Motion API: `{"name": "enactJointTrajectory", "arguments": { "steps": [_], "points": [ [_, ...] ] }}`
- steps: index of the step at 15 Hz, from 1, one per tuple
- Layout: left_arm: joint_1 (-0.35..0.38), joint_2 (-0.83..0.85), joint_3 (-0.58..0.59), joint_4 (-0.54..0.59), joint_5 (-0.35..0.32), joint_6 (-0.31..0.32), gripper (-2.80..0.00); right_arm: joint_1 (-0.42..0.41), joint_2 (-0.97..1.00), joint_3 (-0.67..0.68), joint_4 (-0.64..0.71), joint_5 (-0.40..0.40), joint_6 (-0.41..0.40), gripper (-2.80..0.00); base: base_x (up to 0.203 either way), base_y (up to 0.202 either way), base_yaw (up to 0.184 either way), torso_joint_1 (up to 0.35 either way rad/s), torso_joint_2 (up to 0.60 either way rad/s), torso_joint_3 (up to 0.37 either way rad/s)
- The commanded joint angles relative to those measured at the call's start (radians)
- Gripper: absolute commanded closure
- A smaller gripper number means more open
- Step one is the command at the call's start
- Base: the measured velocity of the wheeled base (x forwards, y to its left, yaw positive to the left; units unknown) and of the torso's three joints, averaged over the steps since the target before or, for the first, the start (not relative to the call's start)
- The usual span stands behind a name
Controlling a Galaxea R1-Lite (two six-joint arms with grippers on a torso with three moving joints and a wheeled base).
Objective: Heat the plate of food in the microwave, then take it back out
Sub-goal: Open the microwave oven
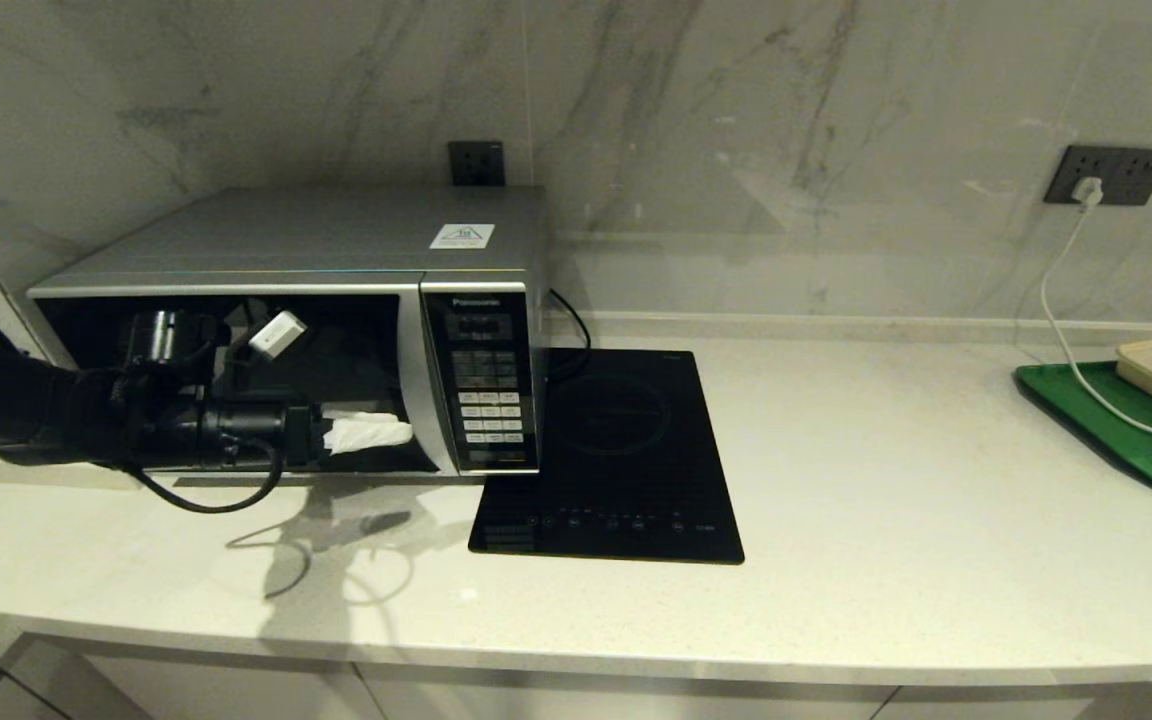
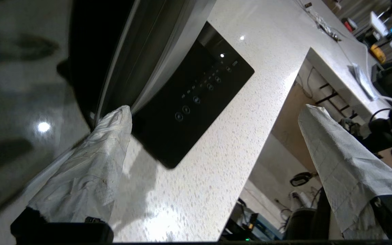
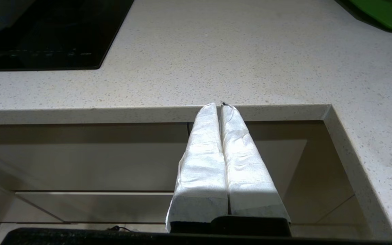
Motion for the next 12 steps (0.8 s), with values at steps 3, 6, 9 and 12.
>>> {"name": "enactJointTrajectory", "arguments": {
  "steps": [3, 6, 9, 12],
  "points": [
    [-0.061, 0.011, -0.072, -0.003, 0.036, 0.001, -2.8, 0.0, 0.001, 0.0, 0.001, 0.0, -0.001, 0.0, 0.0, 0.0, 0.0, 0.0, 0.0, 0.0],
    [-0.093, 0.023, -0.09, -0.004, 0.06, 0.001, -2.8, 0.0, 0.001, 0.0, 0.001, 0.0, 0.001, 0.0, 0.0, 0.0, 0.0, 0.0, 0.0, 0.0],
    [-0.112, 0.023, -0.084, 0.002, 0.052, -0.011, -2.8, 0.001, 0.001, 0.0, -0.001, 0.0, 0.0, 0.0, 0.0, 0.0, 0.0, 0.0, 0.0, 0.0],
    [-0.113, 0.025, -0.076, 0.006, 0.046, -0.015, -2.8, 0.0, 0.001, 0.0, 0.001, 0.0, 0.001, 0.0, 0.0, 0.0, 0.0, 0.0, 0.0, 0.0]
  ]
}}
